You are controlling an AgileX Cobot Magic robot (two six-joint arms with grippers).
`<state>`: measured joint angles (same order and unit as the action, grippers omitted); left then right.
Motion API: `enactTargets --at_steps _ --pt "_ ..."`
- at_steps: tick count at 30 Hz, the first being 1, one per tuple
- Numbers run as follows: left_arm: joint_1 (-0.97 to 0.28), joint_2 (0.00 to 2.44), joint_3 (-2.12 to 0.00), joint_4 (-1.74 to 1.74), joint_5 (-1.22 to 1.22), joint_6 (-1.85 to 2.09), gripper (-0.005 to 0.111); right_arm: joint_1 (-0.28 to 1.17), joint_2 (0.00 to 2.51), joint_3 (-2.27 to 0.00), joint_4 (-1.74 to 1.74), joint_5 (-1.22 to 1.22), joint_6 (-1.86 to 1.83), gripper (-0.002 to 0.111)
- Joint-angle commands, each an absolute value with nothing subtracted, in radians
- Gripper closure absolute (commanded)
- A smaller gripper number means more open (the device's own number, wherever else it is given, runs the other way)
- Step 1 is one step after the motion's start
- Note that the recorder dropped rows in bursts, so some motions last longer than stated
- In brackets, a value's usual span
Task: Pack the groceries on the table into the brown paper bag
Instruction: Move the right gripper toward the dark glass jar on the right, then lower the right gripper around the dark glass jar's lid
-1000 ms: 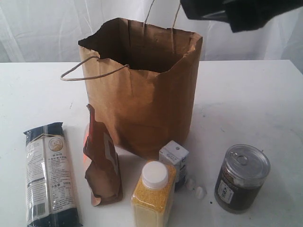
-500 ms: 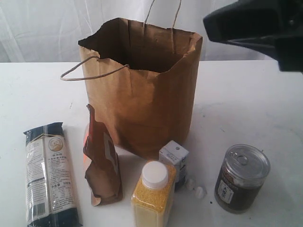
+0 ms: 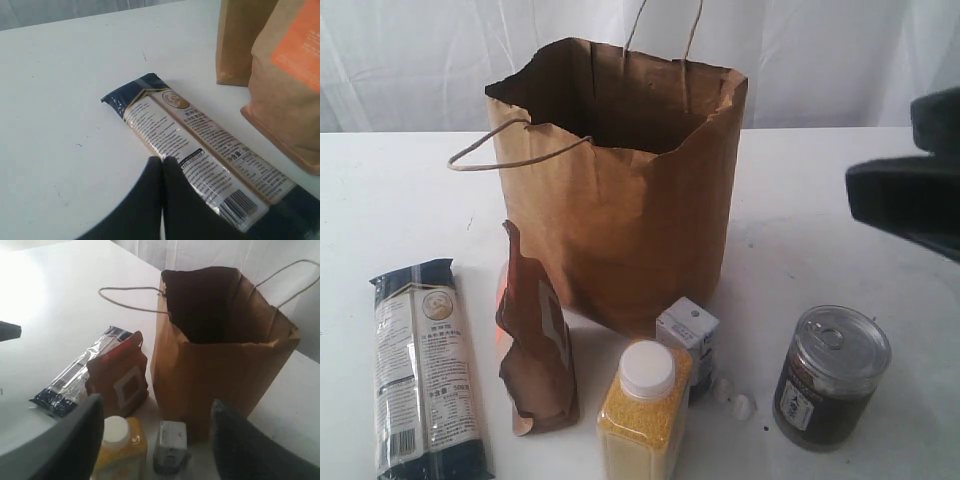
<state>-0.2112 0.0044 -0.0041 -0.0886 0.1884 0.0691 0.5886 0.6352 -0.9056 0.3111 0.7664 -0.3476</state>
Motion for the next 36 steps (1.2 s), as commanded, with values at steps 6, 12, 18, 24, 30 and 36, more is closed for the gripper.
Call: enactTargets --at_steps 6,12,18,24,30,36 --pt "-0.21 0.0 0.0 -0.094 0.195 0.067 0.107 0.588 0.592 -0.766 0.153 0.836 -0.159 0.048" --pt "-0.21 0.0 0.0 -0.094 0.195 0.067 0.107 0.588 0.592 -0.7 0.074 0.854 -0.088 0.036" --pt "-0.21 0.0 0.0 -0.094 0.195 0.067 0.107 0.588 0.614 -0.639 -0.142 0.821 0.094 0.021" --pt "-0.21 0.0 0.0 -0.094 0.195 0.067 0.107 0.588 0.754 -0.639 -0.149 0.831 0.121 0.014" --pt "-0.21 0.0 0.0 -0.094 0.195 0.067 0.107 0.588 0.933 -0.665 -0.149 0.815 0.093 0.014" --pt "-0.21 0.0 0.0 -0.094 0.195 0.067 0.107 0.585 0.975 -0.741 -0.16 0.813 0.044 0.014"
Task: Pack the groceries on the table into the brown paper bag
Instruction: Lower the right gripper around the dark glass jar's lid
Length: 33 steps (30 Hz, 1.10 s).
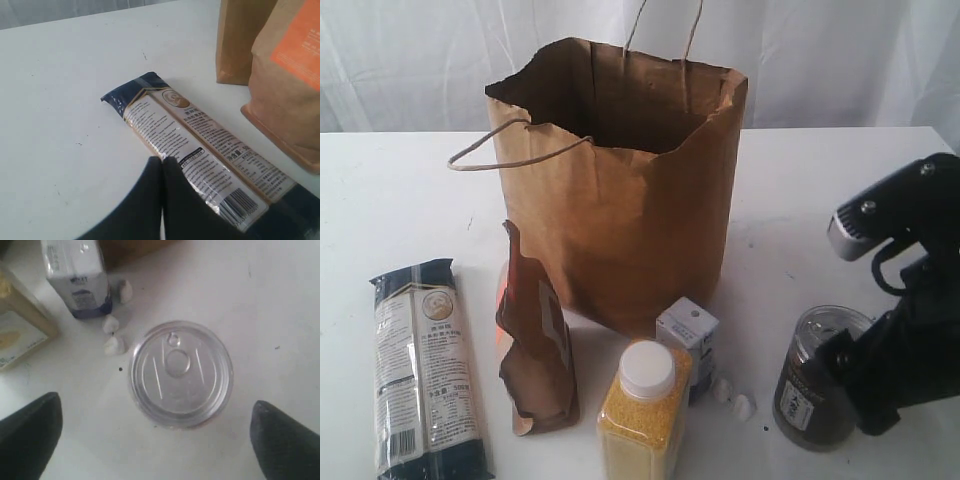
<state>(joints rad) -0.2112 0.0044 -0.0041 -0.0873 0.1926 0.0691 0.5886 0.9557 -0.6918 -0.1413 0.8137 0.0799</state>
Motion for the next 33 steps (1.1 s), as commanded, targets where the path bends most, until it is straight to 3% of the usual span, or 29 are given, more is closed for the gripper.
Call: enactTargets --at_steps 1,14,33 --pt "-0.21 0.0 0.0 -0.094 0.195 0.067 0.107 0.579 0.982 -0.755 -0.163 0.829 0.035 0.014" --pt "-0.21 0.0 0.0 -0.094 0.195 0.067 0.107 0.394 1.148 -0.918 0.088 1.058 -0.192 0.014" --pt "-0.21 0.0 0.0 -0.094 0.195 0.067 0.107 0.375 1.329 -0.935 0.121 1.022 -0.261 0.014"
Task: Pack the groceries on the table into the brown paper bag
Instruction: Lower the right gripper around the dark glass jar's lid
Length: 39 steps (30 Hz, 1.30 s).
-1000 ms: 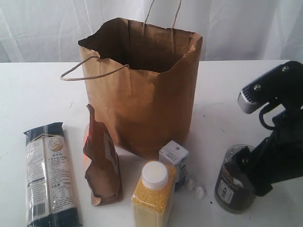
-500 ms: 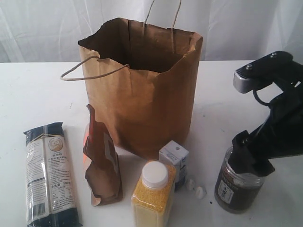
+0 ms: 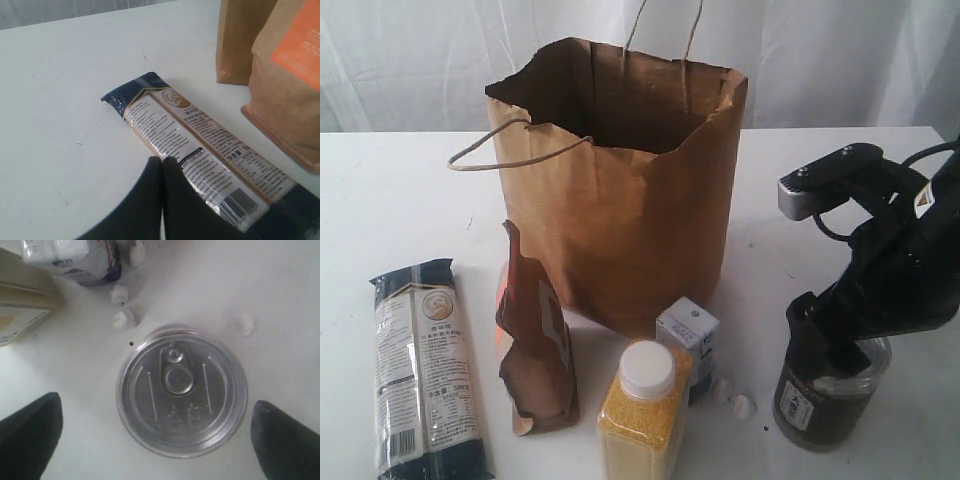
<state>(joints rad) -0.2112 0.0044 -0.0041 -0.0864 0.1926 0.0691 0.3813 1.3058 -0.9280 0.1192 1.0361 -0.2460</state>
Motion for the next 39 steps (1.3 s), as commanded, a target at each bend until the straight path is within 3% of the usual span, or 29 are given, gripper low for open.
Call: enactTargets --at_steps 1,24,32,39 --pt "-0.21 0.0 0.0 -0.094 0.195 0.067 0.107 0.375 1.337 -0.935 0.119 1.022 -0.264 0.014" --pt "-0.21 0.0 0.0 -0.094 0.195 0.067 0.107 0.375 1.423 -0.85 0.108 0.903 -0.264 0.017" --pt "-0.21 0.0 0.0 -0.094 0.195 0.067 0.107 0.375 1.445 -0.847 0.11 0.891 -0.264 0.045" --pt "-0.21 0.0 0.0 -0.094 0.195 0.067 0.107 0.375 1.443 -0.847 0.11 0.888 -0.264 0.086"
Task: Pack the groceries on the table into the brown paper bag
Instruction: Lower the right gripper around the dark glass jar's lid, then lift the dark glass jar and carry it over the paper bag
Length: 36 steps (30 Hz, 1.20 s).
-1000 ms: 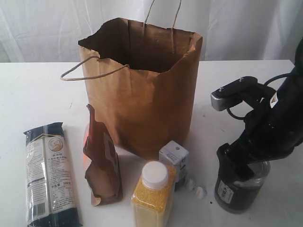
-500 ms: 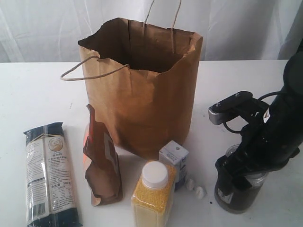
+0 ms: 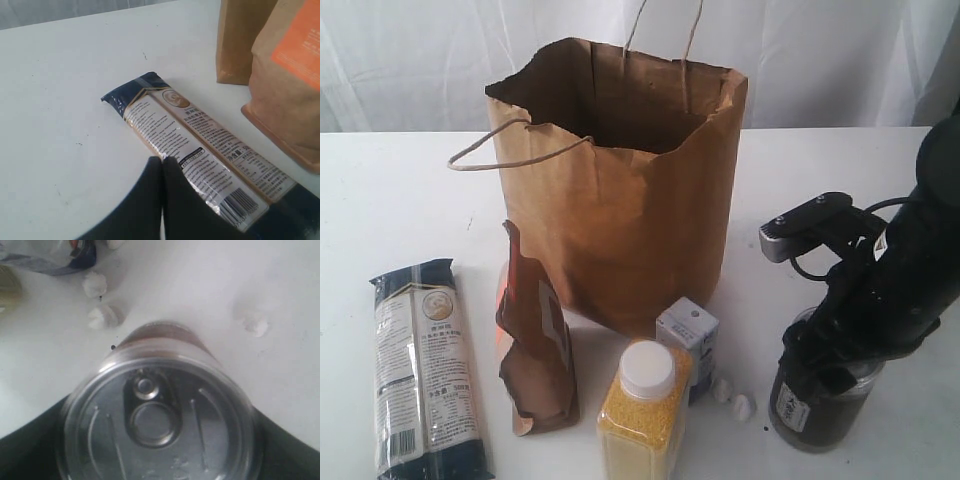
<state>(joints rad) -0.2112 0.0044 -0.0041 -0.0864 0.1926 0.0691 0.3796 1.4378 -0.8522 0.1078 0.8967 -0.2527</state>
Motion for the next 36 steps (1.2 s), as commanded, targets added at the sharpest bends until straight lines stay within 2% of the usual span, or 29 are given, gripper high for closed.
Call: enactTargets --at_steps 1,4,13,22,36 --pt "-0.21 0.0 0.0 -0.094 0.195 0.067 0.107 0.375 1.435 -0.847 0.11 0.886 -0.264 0.091" --pt "-0.21 0.0 0.0 -0.094 0.195 0.067 0.107 0.375 1.39 -0.847 0.11 0.877 -0.264 0.108" --pt "-0.21 0.0 0.0 -0.094 0.195 0.067 0.107 0.375 1.2 -0.893 0.112 0.93 -0.26 0.108" --pt "-0.21 0.0 0.0 -0.094 0.195 0.067 0.107 0.375 1.142 -1.199 0.053 1.049 -0.232 0.108" --pt "-0.21 0.0 0.0 -0.094 0.195 0.067 0.107 0.377 1.142 -1.547 0.133 0.957 -0.274 0.108"
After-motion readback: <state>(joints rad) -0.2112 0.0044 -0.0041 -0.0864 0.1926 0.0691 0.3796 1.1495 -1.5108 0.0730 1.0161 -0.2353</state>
